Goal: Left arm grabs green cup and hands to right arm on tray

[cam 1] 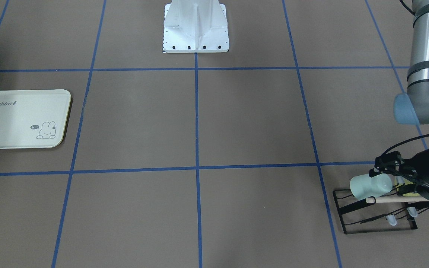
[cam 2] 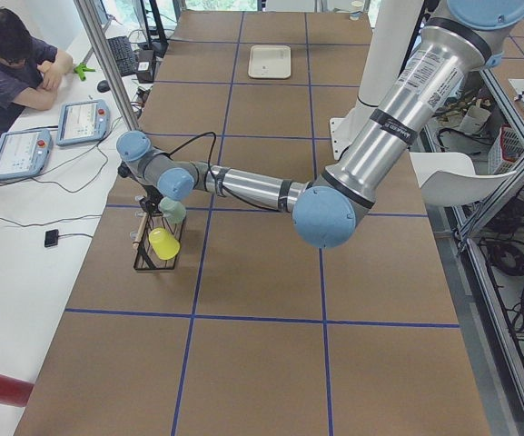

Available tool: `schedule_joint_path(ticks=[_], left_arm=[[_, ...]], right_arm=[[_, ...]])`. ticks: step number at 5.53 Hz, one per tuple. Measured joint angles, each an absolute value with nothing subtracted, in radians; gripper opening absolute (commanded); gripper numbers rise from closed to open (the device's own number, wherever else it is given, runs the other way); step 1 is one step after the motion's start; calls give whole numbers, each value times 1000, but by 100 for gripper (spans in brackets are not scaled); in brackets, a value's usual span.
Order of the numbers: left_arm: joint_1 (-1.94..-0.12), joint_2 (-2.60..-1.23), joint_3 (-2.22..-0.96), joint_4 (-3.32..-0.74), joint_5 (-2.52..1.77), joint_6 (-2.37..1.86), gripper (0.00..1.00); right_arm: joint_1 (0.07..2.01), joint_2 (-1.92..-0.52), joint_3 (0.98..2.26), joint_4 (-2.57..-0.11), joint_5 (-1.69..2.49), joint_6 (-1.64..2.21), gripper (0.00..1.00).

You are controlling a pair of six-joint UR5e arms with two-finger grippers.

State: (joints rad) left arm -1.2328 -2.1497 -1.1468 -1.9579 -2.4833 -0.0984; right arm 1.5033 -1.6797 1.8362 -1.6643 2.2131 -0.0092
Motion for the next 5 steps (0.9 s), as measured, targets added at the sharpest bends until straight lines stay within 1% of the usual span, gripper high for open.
schedule_joint_path(ticks=[2, 3, 5], left_arm=[[-1224, -2151, -1136, -1960, -2482, -98, 100], [-1220, -2150, -1136, -1960, -2482, -98, 89], [-1216, -2149, -1132, -1965, -2481, -98, 87]], right_arm=[[1503, -1680, 1836, -1664, 2212, -9, 100], [1503, -1680, 1836, -1664, 2213, -9, 100], [1503, -1680, 1836, -1664, 2214, -9, 100]])
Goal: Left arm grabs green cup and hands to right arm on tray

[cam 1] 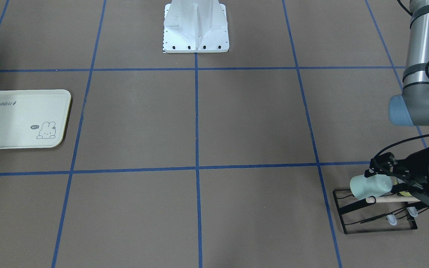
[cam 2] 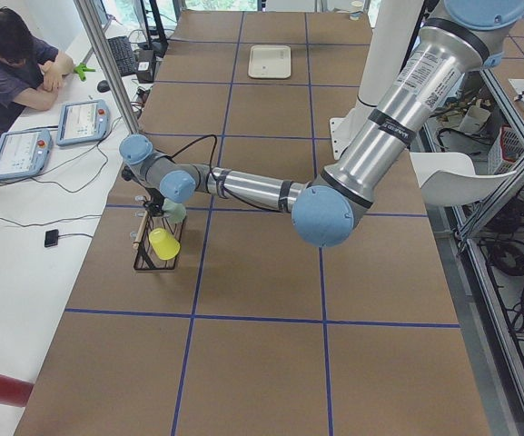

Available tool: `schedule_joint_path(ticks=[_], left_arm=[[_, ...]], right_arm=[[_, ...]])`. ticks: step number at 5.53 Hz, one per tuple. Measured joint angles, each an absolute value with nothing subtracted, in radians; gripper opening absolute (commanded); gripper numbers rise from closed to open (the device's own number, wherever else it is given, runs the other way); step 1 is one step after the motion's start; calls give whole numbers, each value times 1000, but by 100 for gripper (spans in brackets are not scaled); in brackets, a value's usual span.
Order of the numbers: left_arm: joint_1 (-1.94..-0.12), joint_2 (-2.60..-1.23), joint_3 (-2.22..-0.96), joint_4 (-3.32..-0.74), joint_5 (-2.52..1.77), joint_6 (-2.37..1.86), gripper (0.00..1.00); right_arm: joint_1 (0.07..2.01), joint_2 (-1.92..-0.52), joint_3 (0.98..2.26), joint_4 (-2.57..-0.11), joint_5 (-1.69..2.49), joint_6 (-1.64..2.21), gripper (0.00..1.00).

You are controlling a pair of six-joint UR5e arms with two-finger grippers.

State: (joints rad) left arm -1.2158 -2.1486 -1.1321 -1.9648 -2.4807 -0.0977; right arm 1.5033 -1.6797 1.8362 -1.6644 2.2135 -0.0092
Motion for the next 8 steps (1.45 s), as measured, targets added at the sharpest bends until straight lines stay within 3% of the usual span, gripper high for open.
schedule_joint_path(ticks=[3, 4, 5, 6, 7, 8], left_arm=[[-1216, -2145, -1129, -1967, -2480, -95, 83], [-1216, -2144, -1129, -1967, -2480, -95, 66], [-1216, -2143, -1129, -1967, -2480, -95, 32], [-1217, -2143, -1129, -1967, -2480, -96, 14], [-1218, -2143, -1131, -1966, -2480, -98, 0], [-1226, -2144, -1134, -1965, -2480, -102, 0]], right_arm=[[1503, -1680, 1836, -1664, 2214, -9, 100], [1503, -1680, 1836, -1664, 2214, -9, 100], [1503, -1680, 1836, -1664, 2214, -9, 100], [1503, -1680, 1837, -1664, 2214, -9, 100], [1504, -1680, 1838, -1663, 2215, -9, 100], [1504, -1680, 1839, -1663, 2215, -9, 100]])
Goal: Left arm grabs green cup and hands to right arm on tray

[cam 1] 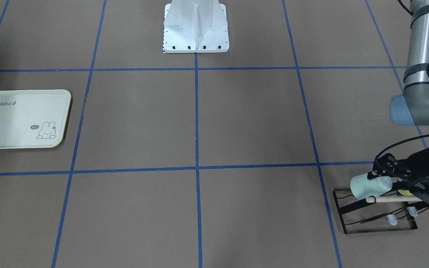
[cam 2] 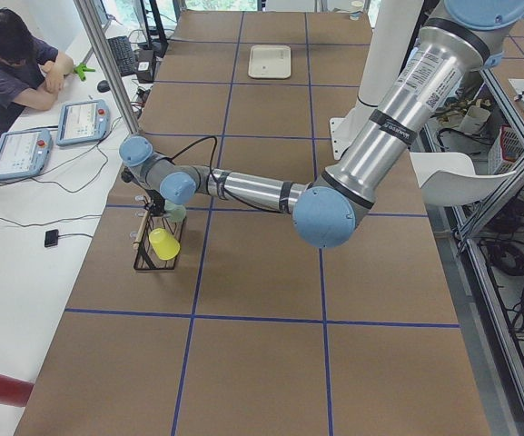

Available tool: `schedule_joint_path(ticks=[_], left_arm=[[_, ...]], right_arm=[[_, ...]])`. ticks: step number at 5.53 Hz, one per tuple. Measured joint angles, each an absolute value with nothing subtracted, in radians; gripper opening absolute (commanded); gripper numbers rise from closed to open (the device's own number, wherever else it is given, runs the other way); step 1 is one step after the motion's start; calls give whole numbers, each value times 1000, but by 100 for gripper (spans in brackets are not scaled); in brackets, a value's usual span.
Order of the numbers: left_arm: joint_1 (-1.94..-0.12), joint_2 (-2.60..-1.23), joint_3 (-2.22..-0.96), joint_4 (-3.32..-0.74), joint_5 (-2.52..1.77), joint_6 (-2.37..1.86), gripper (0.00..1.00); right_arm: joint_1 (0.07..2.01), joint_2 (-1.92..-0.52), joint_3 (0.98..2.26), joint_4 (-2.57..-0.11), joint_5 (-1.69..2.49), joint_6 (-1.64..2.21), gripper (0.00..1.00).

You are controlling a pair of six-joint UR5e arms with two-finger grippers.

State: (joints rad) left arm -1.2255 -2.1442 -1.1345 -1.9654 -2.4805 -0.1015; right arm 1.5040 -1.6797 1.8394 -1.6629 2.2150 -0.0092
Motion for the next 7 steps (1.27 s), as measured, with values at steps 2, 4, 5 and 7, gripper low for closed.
schedule_joint_path(ticks=[2, 4, 5, 7], left_arm=[[-1253, -2142, -1161, -1965, -2485, -109, 0], [-1270, -2084, -1291, -1955, -2503, -175, 0], [-1285, -2048, -1357, -1950, -2520, -203, 0], [-1327, -2026, -1448, -1951, -2515, -310, 0]], right_arm=[[1504, -1680, 1841, -1663, 2215, -9, 100], [1505, -1681, 1841, -1663, 2215, -9, 100], [1504, -1681, 1840, -1663, 2215, -10, 100], [1503, -1677, 1841, -1641, 2222, -10, 100]])
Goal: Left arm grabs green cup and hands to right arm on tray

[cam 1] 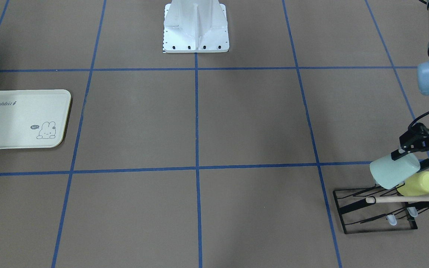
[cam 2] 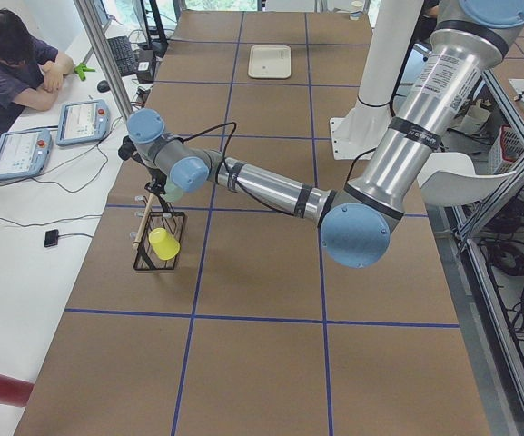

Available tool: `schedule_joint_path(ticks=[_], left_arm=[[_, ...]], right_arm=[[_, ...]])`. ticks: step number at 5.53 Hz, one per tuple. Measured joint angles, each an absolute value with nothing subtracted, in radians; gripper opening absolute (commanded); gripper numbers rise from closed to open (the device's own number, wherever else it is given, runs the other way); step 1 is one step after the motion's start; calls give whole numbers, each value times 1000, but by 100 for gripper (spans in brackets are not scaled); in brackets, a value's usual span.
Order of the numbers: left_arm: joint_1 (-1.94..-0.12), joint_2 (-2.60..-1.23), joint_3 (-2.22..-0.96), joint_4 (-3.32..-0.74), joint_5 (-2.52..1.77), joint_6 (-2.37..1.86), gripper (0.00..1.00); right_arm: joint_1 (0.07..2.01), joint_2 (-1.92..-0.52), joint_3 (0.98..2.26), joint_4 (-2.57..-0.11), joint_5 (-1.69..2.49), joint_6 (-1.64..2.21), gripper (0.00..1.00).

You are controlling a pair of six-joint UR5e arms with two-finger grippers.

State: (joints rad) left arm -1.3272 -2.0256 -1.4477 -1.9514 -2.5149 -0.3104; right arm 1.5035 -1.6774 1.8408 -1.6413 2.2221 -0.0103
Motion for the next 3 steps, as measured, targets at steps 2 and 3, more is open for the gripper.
schedule_joint_path(ticks=[2, 3], left_arm=[[-1281, -2029, -1531, -2004, -2373, -587, 0], [-1242, -2028, -1546, -2083, -2346, -737, 0]], right_arm=[[1489, -1667, 1836, -1560, 2331, 29, 100], [1473, -1658, 1836, -1474, 2416, 159, 100]])
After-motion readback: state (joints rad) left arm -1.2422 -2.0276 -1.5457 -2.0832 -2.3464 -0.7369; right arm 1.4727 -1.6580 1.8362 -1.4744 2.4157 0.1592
